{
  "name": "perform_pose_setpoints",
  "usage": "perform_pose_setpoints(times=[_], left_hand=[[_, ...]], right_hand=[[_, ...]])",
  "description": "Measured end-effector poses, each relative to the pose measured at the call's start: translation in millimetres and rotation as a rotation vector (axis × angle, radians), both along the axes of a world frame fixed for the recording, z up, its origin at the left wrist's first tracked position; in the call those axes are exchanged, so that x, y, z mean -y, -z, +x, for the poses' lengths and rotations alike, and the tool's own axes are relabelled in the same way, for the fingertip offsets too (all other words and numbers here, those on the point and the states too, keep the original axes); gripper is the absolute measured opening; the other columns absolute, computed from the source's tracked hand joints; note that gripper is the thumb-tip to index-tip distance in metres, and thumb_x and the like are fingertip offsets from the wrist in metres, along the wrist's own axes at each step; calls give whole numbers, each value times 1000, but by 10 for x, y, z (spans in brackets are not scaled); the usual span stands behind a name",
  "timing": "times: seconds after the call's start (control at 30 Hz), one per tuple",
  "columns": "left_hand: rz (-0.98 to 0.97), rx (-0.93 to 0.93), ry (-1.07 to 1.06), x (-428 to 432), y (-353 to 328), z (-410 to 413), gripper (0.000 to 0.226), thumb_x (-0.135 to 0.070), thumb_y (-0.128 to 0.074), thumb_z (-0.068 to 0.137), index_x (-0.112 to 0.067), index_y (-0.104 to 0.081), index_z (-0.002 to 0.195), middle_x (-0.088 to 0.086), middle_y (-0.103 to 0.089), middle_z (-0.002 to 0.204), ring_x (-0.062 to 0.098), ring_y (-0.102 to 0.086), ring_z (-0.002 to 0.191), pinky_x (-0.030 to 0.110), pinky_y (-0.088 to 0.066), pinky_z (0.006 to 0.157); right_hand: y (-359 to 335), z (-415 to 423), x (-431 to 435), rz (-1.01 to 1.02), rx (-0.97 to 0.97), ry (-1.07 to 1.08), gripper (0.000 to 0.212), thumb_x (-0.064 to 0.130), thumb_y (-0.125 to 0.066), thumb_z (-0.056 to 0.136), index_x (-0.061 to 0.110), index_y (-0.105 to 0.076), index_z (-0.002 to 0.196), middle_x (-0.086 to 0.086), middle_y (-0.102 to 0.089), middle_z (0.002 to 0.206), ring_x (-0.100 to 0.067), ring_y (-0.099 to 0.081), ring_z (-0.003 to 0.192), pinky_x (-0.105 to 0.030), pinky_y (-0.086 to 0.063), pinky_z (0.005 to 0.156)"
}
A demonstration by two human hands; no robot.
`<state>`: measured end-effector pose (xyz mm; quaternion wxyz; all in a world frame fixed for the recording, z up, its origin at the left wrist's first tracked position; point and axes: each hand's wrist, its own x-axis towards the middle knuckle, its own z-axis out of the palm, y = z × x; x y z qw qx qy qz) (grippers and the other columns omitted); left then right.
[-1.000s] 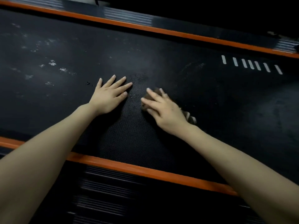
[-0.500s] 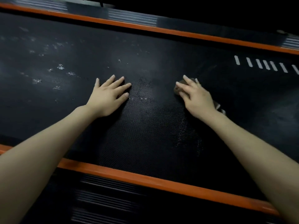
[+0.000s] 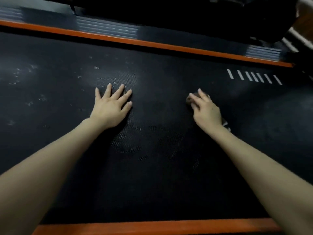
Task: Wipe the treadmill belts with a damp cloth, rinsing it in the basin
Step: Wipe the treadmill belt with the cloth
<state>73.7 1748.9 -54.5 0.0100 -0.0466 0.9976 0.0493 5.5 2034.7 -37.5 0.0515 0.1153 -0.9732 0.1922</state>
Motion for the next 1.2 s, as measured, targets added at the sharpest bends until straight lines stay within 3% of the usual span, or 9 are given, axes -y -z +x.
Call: perform_pose_setpoints(times=[0.07, 0.2, 0.3, 0.37, 0.47, 0.53, 0.7, 1.03, 1.2], left_hand=[[-4, -12, 2, -10, 38, 7, 55, -51, -16, 98, -35, -12, 151, -5, -6, 160, 31, 2, 146, 58, 4, 114], [22, -66, 14, 10, 49, 28, 54, -51, -14, 98, -36, -16, 150, -5, -10, 160, 30, 0, 147, 56, 5, 114], [36, -69, 14, 19, 48, 42, 60, -53, -8, 93, -37, -18, 149, -6, -12, 159, 29, 0, 147, 54, 5, 114], [32, -58, 17, 16, 60, 48, 58, -53, -7, 95, -37, -15, 150, -7, -9, 159, 27, 3, 147, 53, 6, 115], [41, -43, 4, -2, 54, 44, 56, -53, -7, 96, -38, -13, 150, -7, -7, 160, 27, 5, 147, 53, 7, 115], [56, -26, -6, -6, 42, 35, 53, -51, -14, 98, -39, -15, 149, -7, -8, 160, 27, 5, 147, 53, 7, 115], [56, -100, 9, 48, -95, -205, 64, -57, -11, 91, -34, -35, 145, -1, -26, 156, 33, -13, 145, 57, 3, 114], [38, -89, -8, 78, 65, -572, 58, -52, -15, 95, -31, -27, 148, 1, -21, 157, 33, -8, 145, 55, 0, 116], [39, -104, 2, 98, 67, -562, 68, -56, -10, 88, -30, -34, 146, 3, -28, 155, 34, -16, 144, 56, -5, 115]], right_hand=[[33, 147, 320, 16, -34, 27, 40, 21, -47, 95, 23, -51, 134, -4, -29, 153, -41, -26, 137, -42, -27, 111], [143, 883, 831, 70, -96, -554, 47, 20, -40, 84, 19, -58, 127, -11, -44, 144, -46, -43, 125, -50, -35, 104], [70, 728, 617, 149, -105, -727, 51, 16, -37, 82, 22, -57, 129, -8, -44, 144, -40, -45, 127, -50, -32, 104], [71, 326, 384, 142, -114, -526, 49, 10, -41, 83, 21, -58, 127, -11, -45, 143, -42, -47, 124, -54, -32, 103], [2, -200, 177, 13, 6, -21, 42, 14, -47, 96, 26, -49, 136, -2, -29, 153, -36, -25, 140, -48, -20, 113], [29, -281, 185, 17, 1, 68, 41, 20, -43, 98, 30, -45, 138, 3, -23, 155, -32, -15, 143, -44, -18, 115], [79, -295, 154, 24, -7, 26, 41, 21, -43, 98, 30, -45, 138, 3, -22, 156, -32, -14, 143, -43, -18, 115], [45, -741, 638, 26, 19, 218, 40, 24, -44, 97, 27, -47, 137, -2, -25, 155, -42, -20, 139, -47, -20, 115], [161, -61, 1102, 17, -43, -355, 42, 21, -45, 90, 22, -55, 131, -8, -37, 148, -48, -35, 129, -52, -28, 109]])
